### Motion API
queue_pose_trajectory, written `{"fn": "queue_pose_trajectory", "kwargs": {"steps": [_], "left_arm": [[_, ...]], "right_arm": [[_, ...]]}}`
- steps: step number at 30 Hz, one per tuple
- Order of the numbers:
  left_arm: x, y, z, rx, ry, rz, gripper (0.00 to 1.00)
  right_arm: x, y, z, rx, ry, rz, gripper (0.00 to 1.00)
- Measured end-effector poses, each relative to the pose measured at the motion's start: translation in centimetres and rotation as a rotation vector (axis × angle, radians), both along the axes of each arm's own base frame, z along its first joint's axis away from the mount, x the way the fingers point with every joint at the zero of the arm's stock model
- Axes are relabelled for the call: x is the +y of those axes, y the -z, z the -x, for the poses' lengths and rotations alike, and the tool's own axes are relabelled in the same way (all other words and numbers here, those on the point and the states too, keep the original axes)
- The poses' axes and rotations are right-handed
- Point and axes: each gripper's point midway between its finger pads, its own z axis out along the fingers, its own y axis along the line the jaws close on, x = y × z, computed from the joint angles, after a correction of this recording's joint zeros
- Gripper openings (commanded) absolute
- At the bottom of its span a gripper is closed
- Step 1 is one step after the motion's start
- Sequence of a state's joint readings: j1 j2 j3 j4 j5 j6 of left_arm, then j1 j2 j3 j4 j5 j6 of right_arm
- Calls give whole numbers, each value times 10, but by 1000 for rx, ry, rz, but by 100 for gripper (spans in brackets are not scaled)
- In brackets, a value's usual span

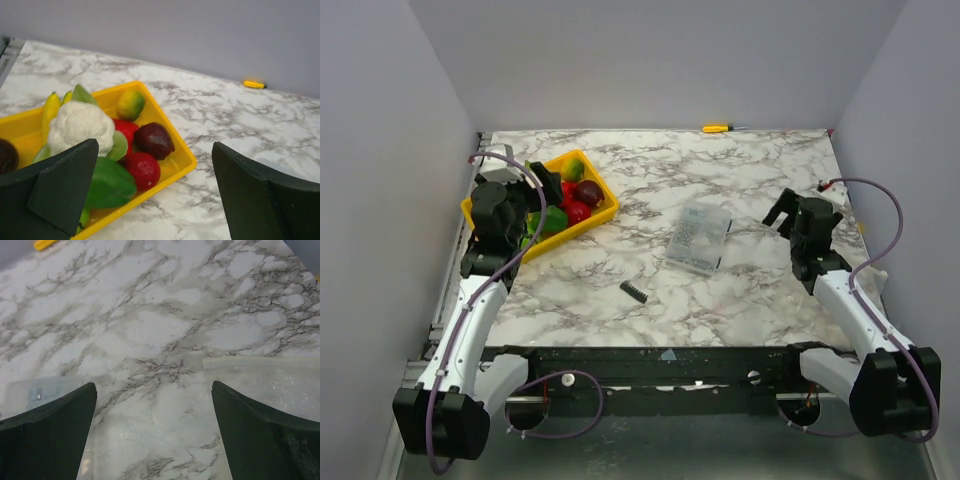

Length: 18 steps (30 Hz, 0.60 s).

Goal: Place the food in the zip-top bag and seal the zipper
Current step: Move the zipper food storage bag to the center of the board.

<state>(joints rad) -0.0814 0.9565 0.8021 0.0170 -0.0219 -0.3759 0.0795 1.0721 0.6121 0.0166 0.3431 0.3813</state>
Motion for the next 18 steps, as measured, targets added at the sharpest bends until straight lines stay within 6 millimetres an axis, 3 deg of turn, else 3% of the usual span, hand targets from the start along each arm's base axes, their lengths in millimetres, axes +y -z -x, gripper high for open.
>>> {"fn": "queue_pose_trajectory", "kwargs": {"steps": [2, 4, 9, 11, 18], "left_arm": [[-16, -29, -1, -72, 58, -14, 99], [-32, -45, 1, -115, 108, -35, 98], [-81, -41, 9, -122, 262, -109, 99], [-99, -33, 13, -105, 324, -128, 99], [-125, -23, 25, -82, 434, -152, 99]], "right_arm": [[-2, -15, -3, -50, 28, -11, 100], [-7, -28, -5, -85, 67, -16, 100], [-29, -47, -2, -112, 245, -42, 100], [-40, -43, 4, -96, 325, -42, 100], [-77, -2, 31, 37, 513, -71, 100]]}}
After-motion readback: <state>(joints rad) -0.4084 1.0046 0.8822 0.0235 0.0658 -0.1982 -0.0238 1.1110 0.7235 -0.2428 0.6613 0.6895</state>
